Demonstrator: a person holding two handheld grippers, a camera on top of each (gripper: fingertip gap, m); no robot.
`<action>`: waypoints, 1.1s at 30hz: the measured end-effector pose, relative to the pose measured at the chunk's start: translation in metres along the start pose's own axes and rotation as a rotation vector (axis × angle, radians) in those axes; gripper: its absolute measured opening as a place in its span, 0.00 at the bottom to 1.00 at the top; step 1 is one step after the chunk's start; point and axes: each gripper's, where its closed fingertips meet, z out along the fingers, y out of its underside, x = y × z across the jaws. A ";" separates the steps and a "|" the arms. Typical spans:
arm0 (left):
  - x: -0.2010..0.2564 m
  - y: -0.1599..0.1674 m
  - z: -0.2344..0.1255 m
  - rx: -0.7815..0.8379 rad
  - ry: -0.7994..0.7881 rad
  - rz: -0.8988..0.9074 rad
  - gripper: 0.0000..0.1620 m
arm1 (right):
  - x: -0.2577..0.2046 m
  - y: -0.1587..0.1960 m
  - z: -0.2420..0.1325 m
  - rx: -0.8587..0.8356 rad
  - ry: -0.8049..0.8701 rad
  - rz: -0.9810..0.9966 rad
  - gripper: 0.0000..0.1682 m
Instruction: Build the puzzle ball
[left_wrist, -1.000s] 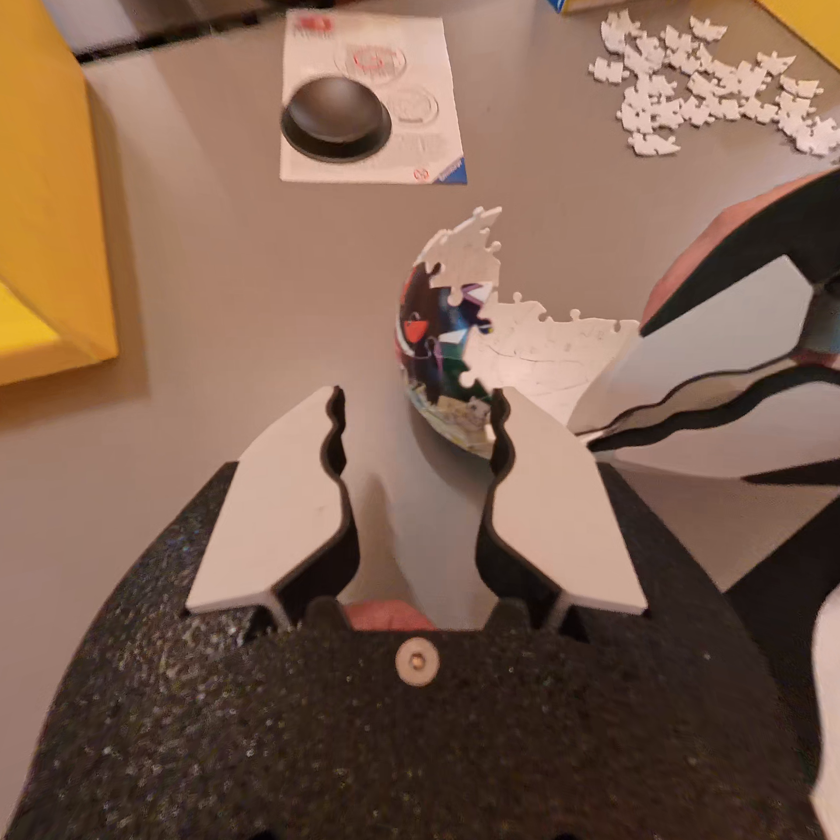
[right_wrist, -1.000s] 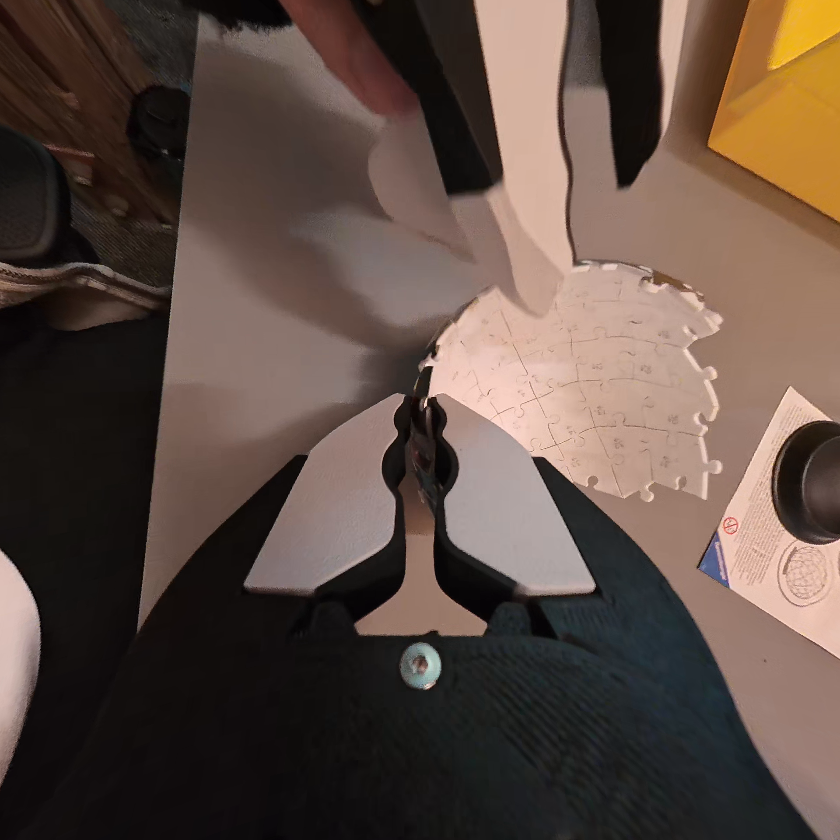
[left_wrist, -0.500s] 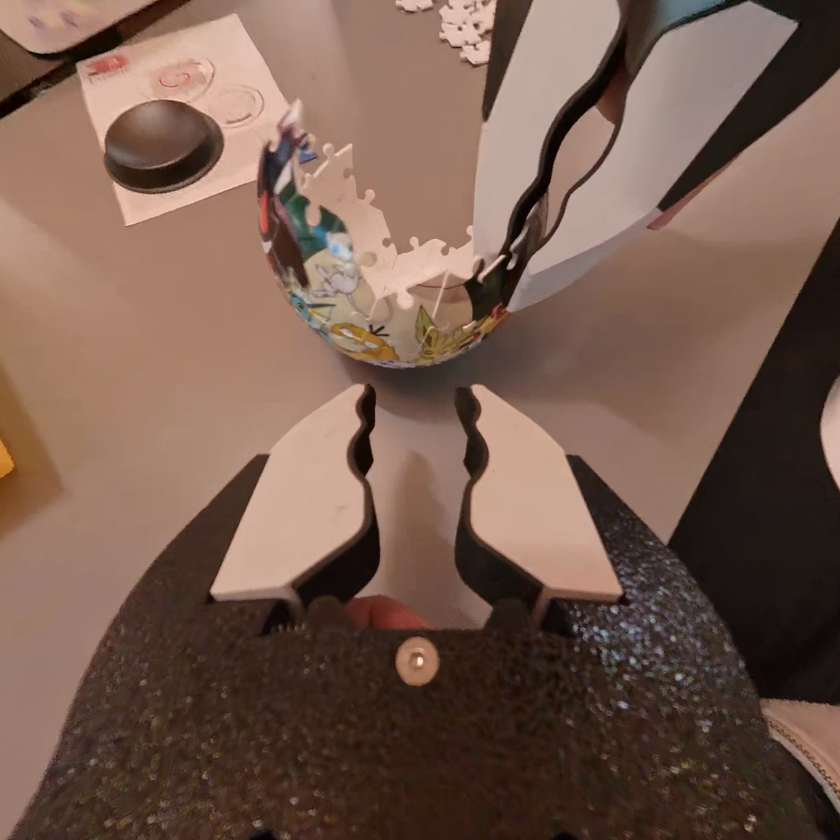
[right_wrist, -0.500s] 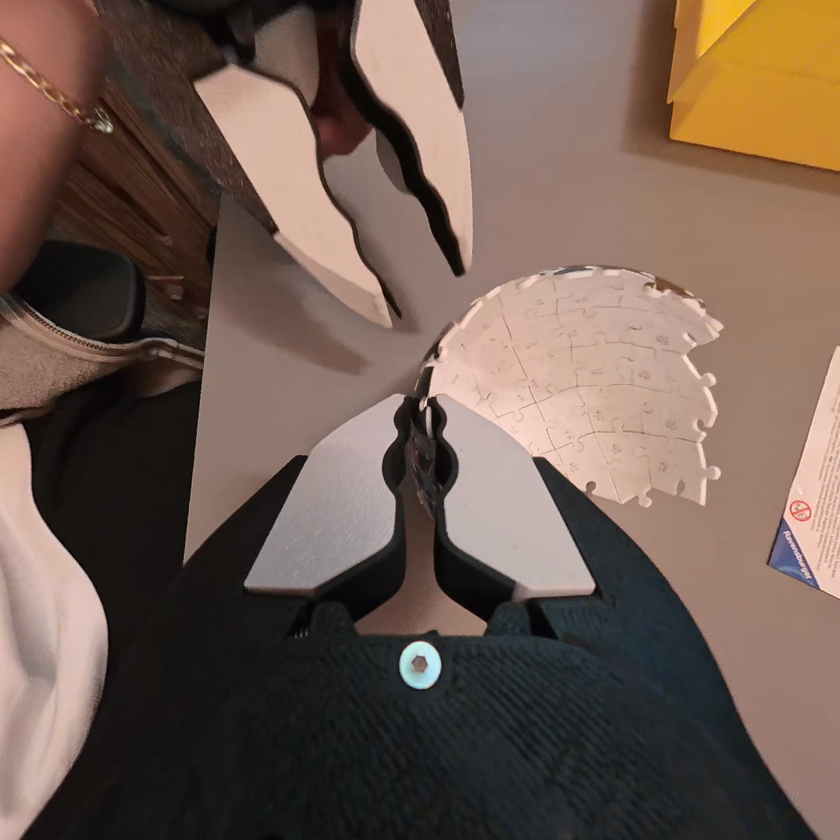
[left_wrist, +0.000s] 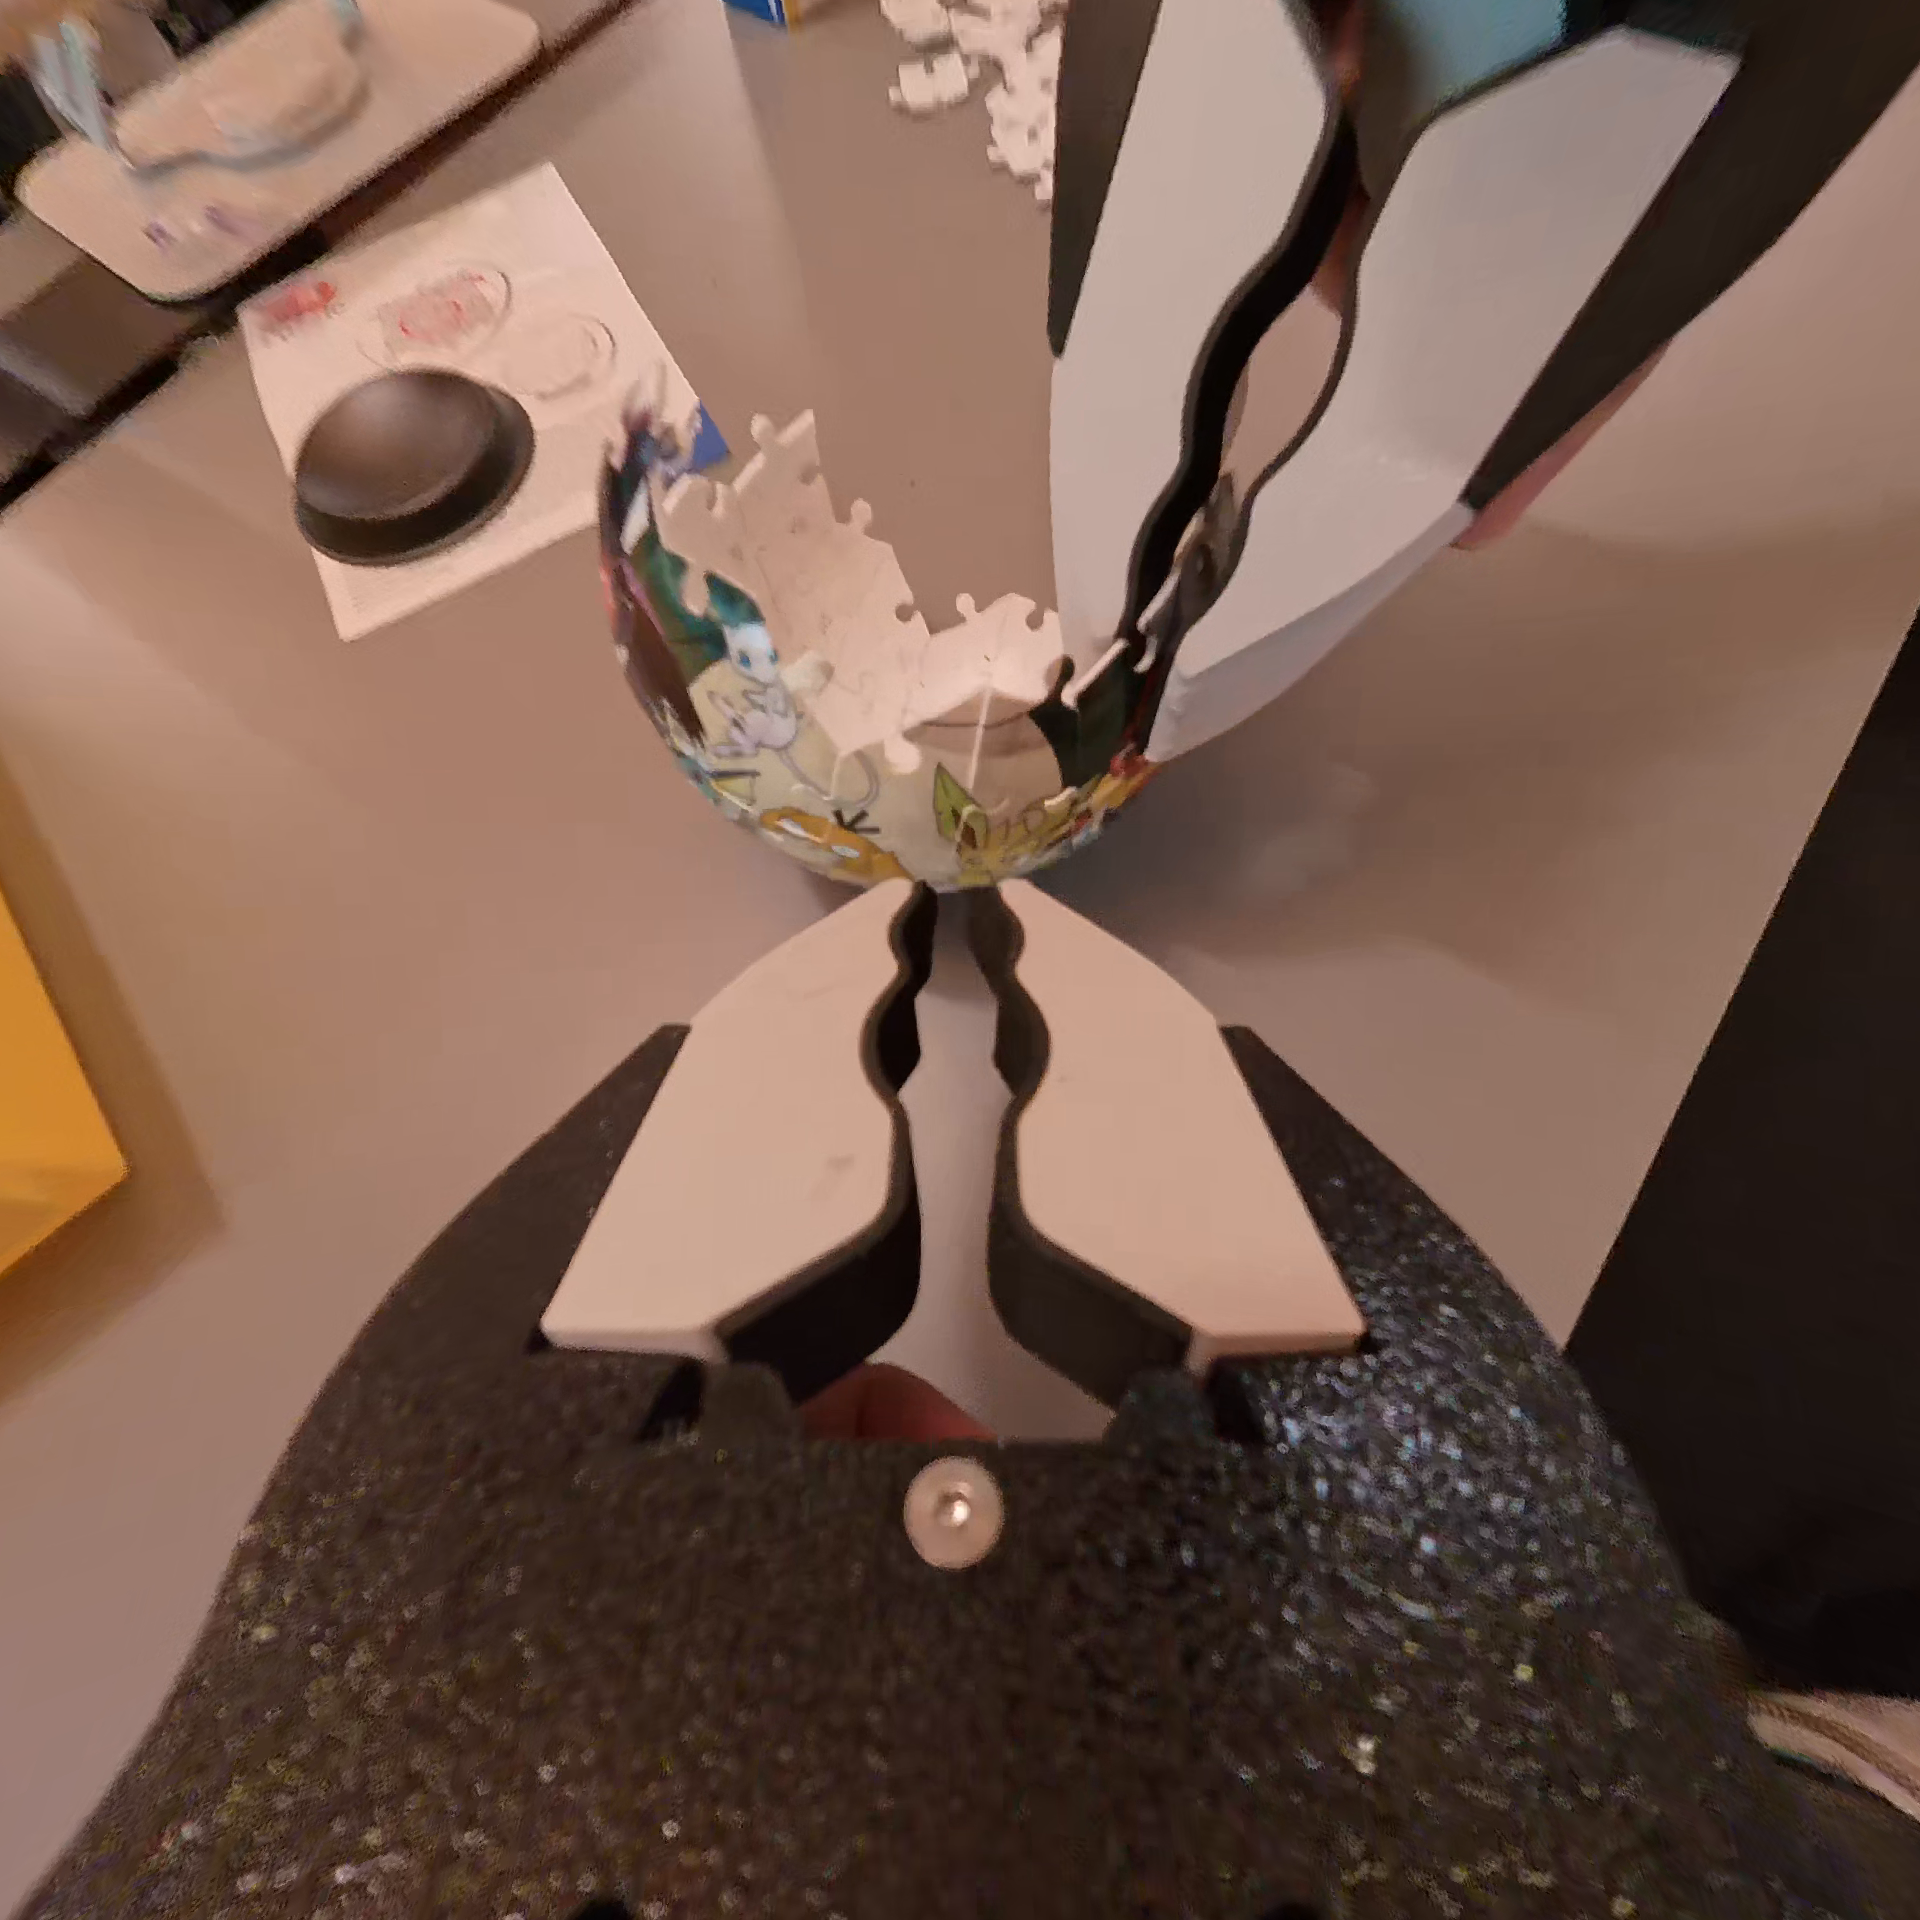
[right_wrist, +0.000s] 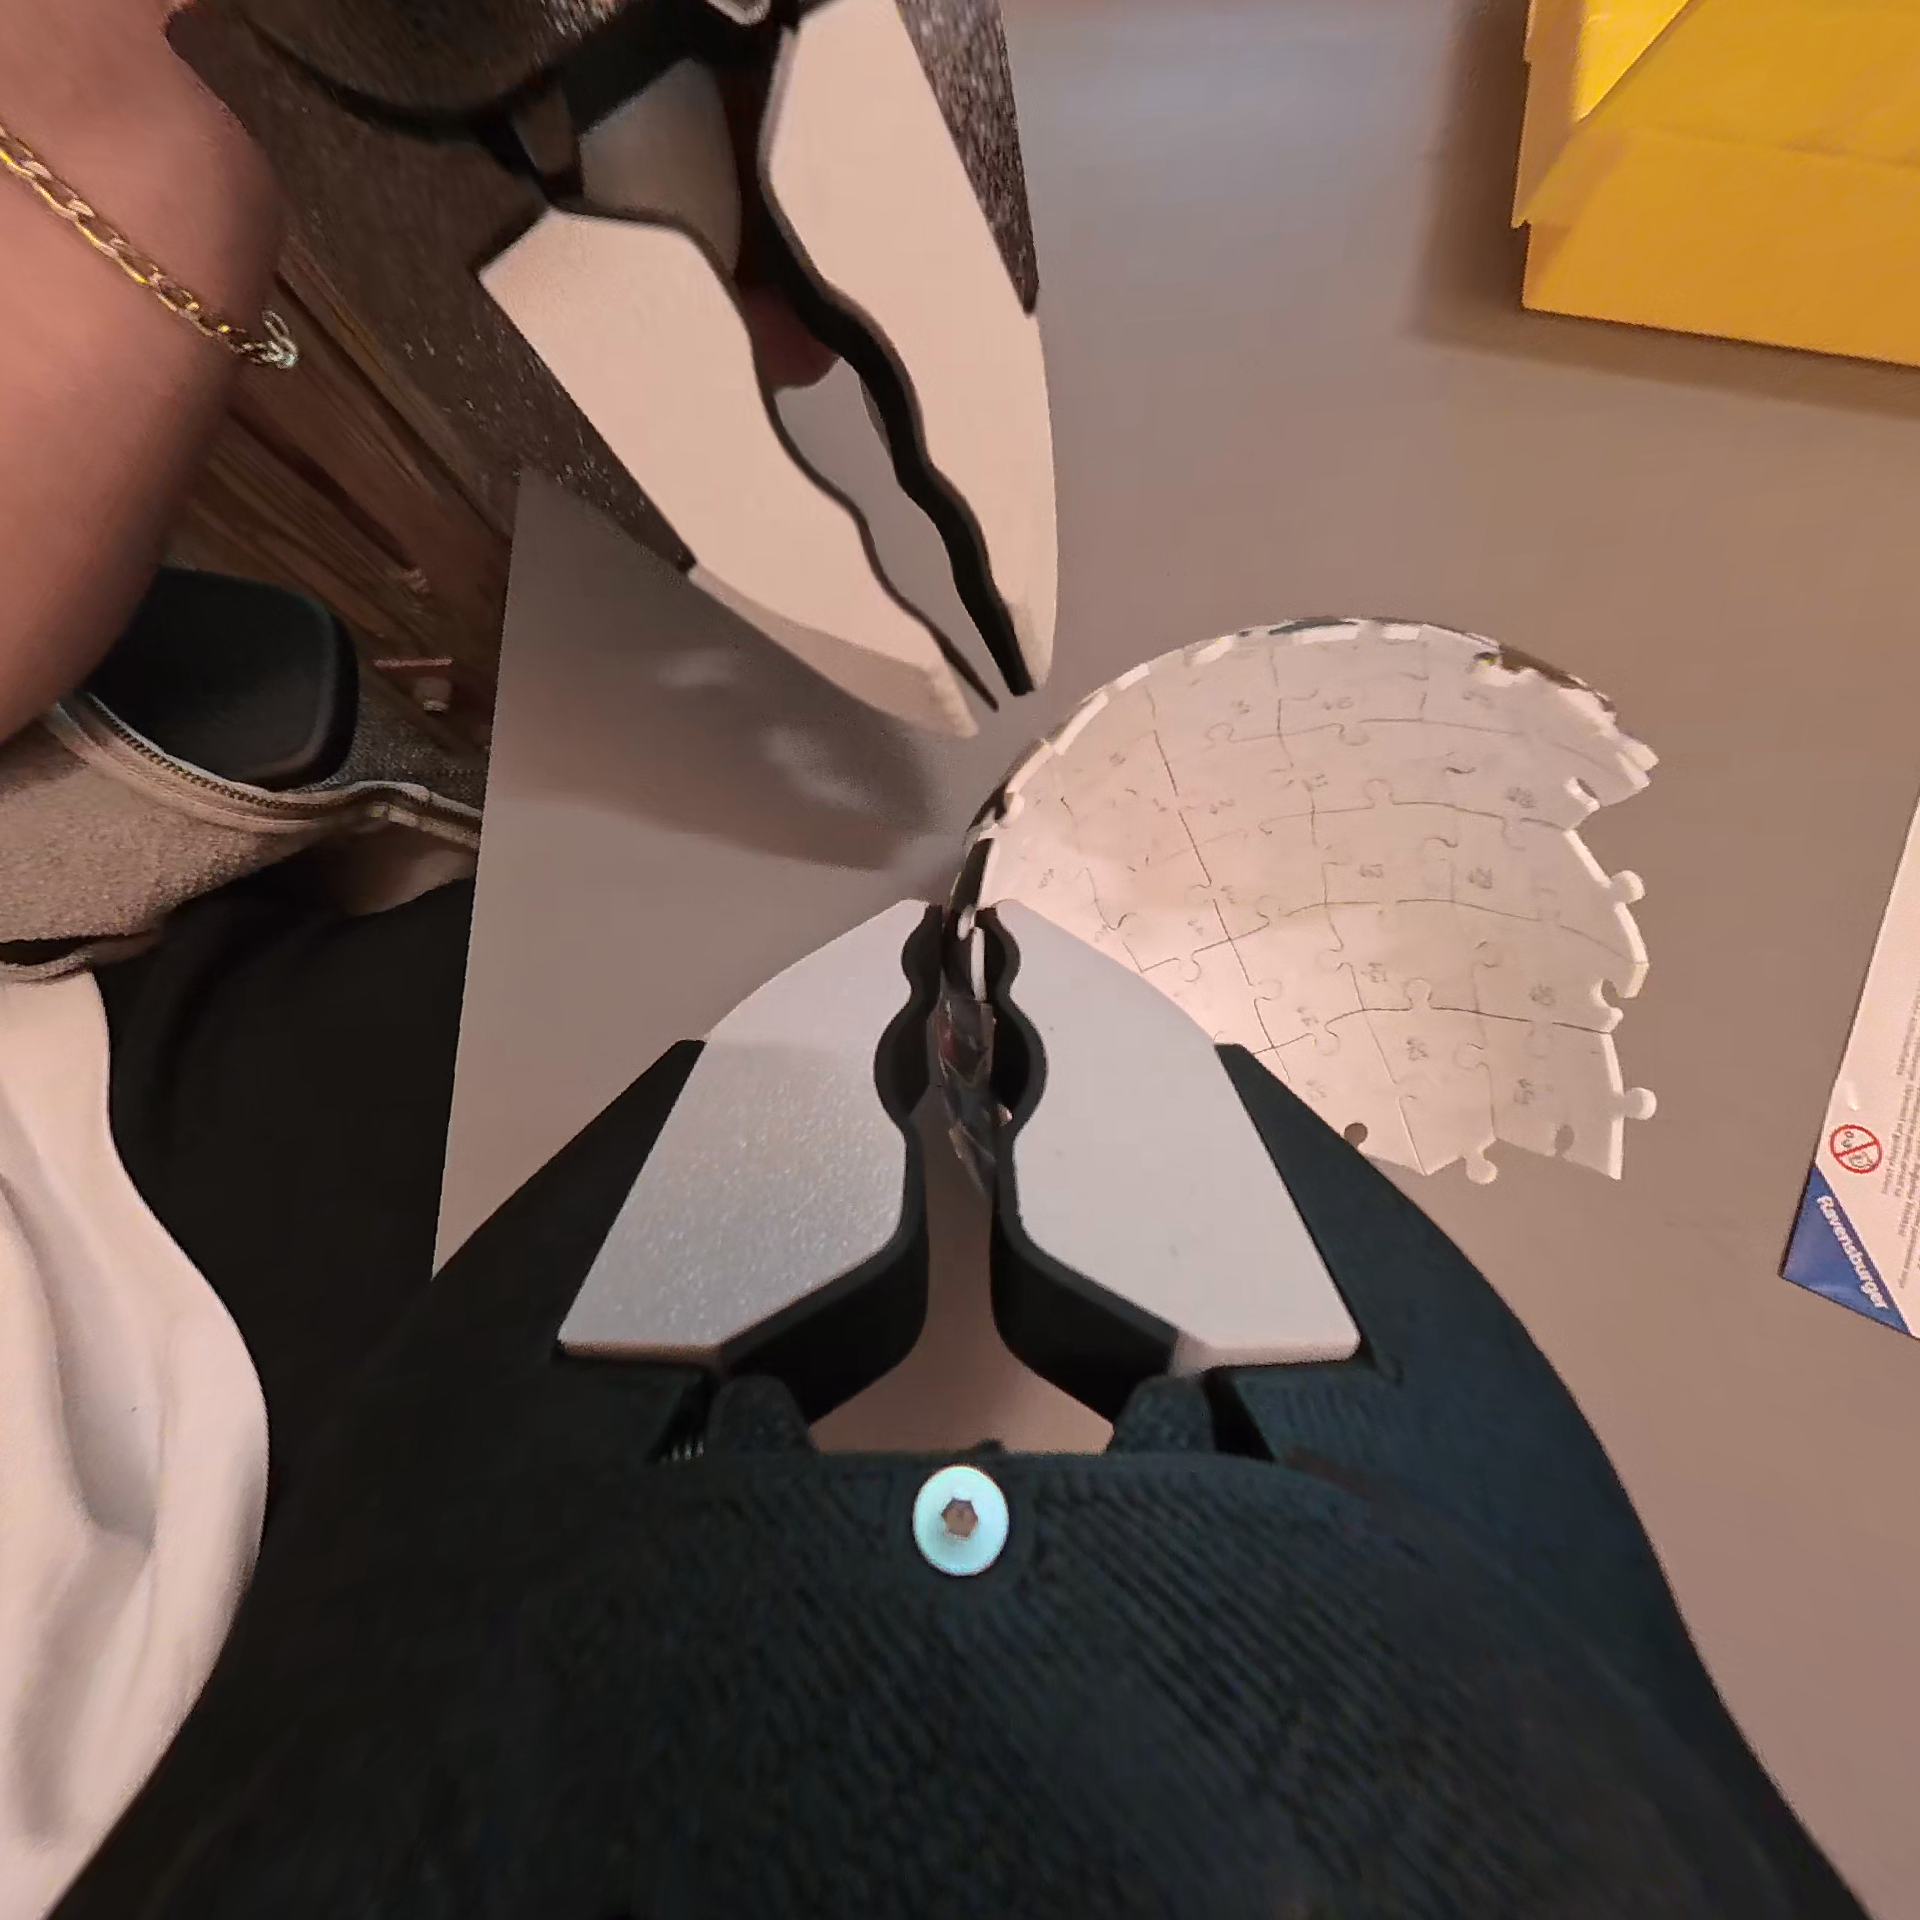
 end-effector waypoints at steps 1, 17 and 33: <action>0.000 -0.006 -0.002 0.042 0.001 0.015 0.05 | 0.000 0.000 0.000 0.002 0.002 0.003 0.04; 0.029 -0.039 -0.029 0.236 0.115 0.211 0.12 | -0.023 0.020 -0.003 -0.131 -0.150 -0.147 0.03; 0.060 -0.034 0.015 -0.021 0.160 0.388 0.12 | -0.034 0.037 -0.020 -0.121 -0.236 -0.219 0.02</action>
